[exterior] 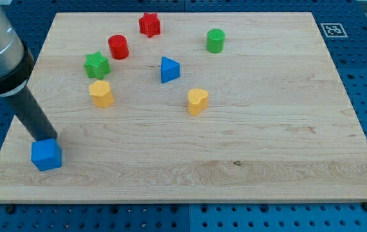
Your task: Move the green star above blue cube
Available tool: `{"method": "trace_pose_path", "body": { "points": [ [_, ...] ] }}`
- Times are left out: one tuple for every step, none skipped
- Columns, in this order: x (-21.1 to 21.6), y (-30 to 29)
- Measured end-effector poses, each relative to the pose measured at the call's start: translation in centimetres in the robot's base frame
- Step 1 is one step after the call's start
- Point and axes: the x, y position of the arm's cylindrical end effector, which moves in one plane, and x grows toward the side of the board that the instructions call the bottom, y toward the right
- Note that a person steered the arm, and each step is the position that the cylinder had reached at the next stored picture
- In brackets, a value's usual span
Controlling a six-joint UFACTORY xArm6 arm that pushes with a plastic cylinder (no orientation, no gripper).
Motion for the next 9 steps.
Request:
{"method": "trace_pose_path", "body": {
  "points": [
    [0.1, 0.7],
    [-4.7, 0.7],
    [-9.7, 0.7],
    [-14.0, 0.8],
    [-17.5, 1.7],
    [-19.5, 2.6],
    [-19.7, 2.0],
    [-22.0, 1.8],
    [-22.6, 2.8]
  ]
}}
